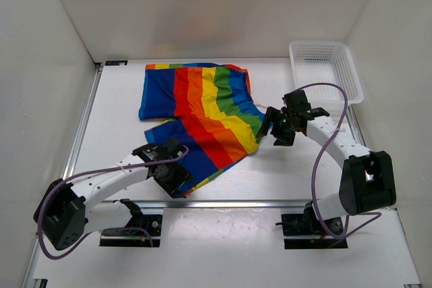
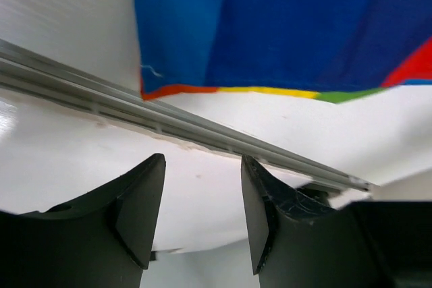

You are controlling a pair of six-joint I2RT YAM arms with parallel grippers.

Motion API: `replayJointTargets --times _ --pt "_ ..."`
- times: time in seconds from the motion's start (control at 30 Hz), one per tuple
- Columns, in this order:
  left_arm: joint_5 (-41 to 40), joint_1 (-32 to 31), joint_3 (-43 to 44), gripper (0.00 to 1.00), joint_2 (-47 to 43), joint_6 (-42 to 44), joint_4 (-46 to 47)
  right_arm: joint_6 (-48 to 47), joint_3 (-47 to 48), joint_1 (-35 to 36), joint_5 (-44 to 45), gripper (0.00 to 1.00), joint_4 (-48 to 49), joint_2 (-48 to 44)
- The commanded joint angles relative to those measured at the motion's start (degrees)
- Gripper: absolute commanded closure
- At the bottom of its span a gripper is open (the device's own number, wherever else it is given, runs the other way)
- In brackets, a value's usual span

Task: Fold and stack the shorts
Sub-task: Fold the shorts

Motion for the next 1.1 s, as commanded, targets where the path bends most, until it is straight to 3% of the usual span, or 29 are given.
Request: replayJointTargets --times 0.0,0.23,0.47,0.77,1.07 --pt "-0.59 0.34 -1.11 0.40 -2.23 -7.00 1.37 -1.27 -0.14 -0.23 -0.91 0.17 0.96 -2.06" --pt "-1.83 0.34 -1.11 0.41 2.95 -6.83 1.37 -1.79 -0.14 -0.23 -1.44 0.17 0.96 -2.06" --pt "-4.46 0.34 -4.45 0.43 1.11 -9.99 1.37 -1.80 -0.66 -0.23 -1.44 0.17 0.96 -2.59" --pt "-7.54 0.34 -2.08 0.45 4.88 -9.99 1.37 -1.80 -0.66 -0.23 -1.44 0.17 0.96 -2.59" --pt "-11.48 0.34 -1.55 0.55 7.70 -10.87 1.37 -2.33 -0.66 -0.23 -1.44 0.17 0.44 -2.59"
